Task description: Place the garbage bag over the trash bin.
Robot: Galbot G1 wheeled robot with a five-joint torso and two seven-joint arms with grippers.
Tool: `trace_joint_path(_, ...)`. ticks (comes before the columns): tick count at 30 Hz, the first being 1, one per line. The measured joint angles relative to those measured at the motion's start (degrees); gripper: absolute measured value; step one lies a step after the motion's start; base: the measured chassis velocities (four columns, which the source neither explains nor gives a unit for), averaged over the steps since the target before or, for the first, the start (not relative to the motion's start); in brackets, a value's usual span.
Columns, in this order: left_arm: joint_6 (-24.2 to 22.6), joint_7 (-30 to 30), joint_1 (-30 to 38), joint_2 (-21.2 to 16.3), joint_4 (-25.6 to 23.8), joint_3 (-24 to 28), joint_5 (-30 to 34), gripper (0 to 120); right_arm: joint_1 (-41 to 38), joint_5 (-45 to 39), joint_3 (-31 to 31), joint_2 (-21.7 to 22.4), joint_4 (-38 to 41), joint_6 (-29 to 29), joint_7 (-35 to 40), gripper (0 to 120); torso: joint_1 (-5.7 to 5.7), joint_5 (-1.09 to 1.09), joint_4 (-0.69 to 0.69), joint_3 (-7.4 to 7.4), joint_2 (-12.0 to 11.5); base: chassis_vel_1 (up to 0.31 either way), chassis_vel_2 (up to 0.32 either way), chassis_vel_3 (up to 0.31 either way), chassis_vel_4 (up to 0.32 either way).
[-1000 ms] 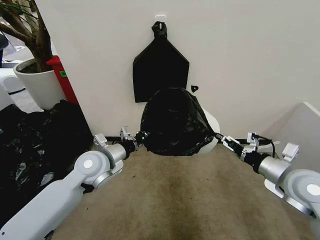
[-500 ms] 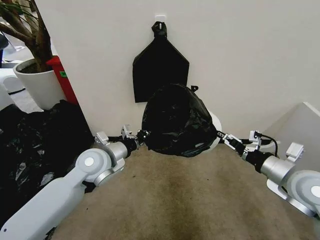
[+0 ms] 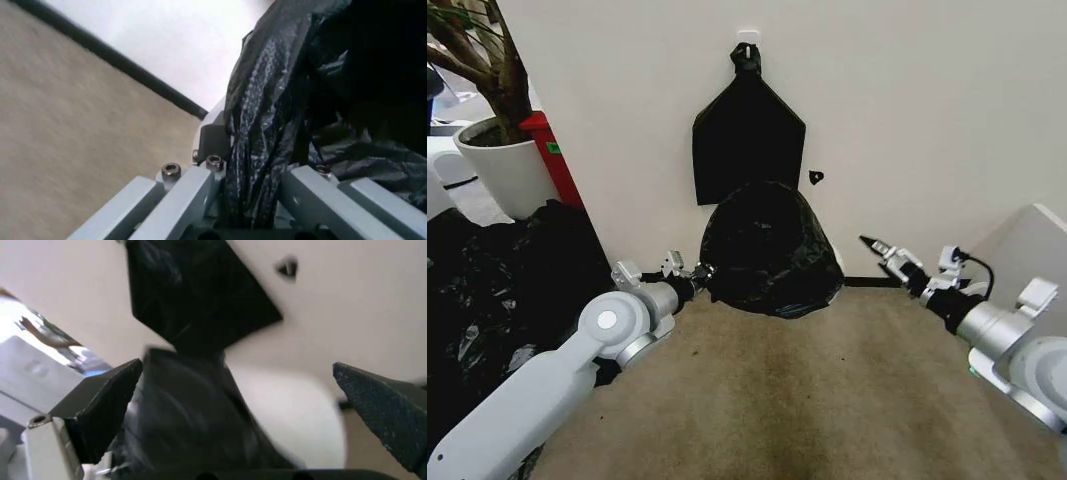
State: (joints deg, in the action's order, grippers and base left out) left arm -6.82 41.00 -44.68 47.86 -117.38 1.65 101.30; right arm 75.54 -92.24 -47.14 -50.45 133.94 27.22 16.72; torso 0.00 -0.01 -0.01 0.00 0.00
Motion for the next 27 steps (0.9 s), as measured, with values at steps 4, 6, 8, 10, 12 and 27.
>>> trace_joint_path(4, 0.0, 1.0, 0.7, 0.3, 0.1, 3.5, -9.9, 0, -2.0, 7.3, 2.6, 2.2, 4.0, 0.4, 1.6, 100, 0.0, 0.0, 0.03, 0.0, 0.0, 0.0, 0.0, 0.0, 0.0)
trace_joint_path(6, 0.0, 1.7, 2.2, 0.6, 0.3, 7.0, -16.5, 0, -2.2, 12.5, 4.7, 3.0, 5.8, 1.4, 0.8, 100, 0.0, 0.0, 0.04, 0.0, 0.0, 0.0, 0.0, 0.0, 0.0)
trace_joint_path(8, 0.0, 2.6, 4.6, 1.2, 0.8, 11.9, -22.1, 0, -2.1, 20.5, 7.8, 3.7, 6.9, 2.0, -1.8, 100, 0.0, 0.01, 0.0, 0.0, 0.0, 0.0, 0.0, 0.0, 0.0)
trace_joint_path(10, 0.0, 3.4, 6.0, 1.6, 1.1, 14.8, -24.1, 0, -2.3, 23.8, 9.9, 3.9, 7.0, 2.0, -3.2, 100, 0.0, 0.01, -0.01, 0.0, 0.0, 0.0, 0.0, 0.0, 0.0)
trace_joint_path(12, -0.4, 5.2, 9.8, 3.2, 2.4, 20.4, -26.6, 0, -3.2, 30.4, 14.3, 4.1, 6.7, 1.8, -5.3, 100, 0.0, 0.03, 0.03, 0.0, 0.0, 0.0, 0.0, 0.0, 0.0)
trace_joint_path(27, -0.1, 5.5, 15.8, 7.4, 5.2, 28.0, -34.2, 0, -16.7, 29.3, 37.4, -2.2, 0.4, 7.9, 18.2, 54, 0.0, 0.02, 0.01, 0.0, 0.0, 0.0, 0.0, 0.0, 0.0)
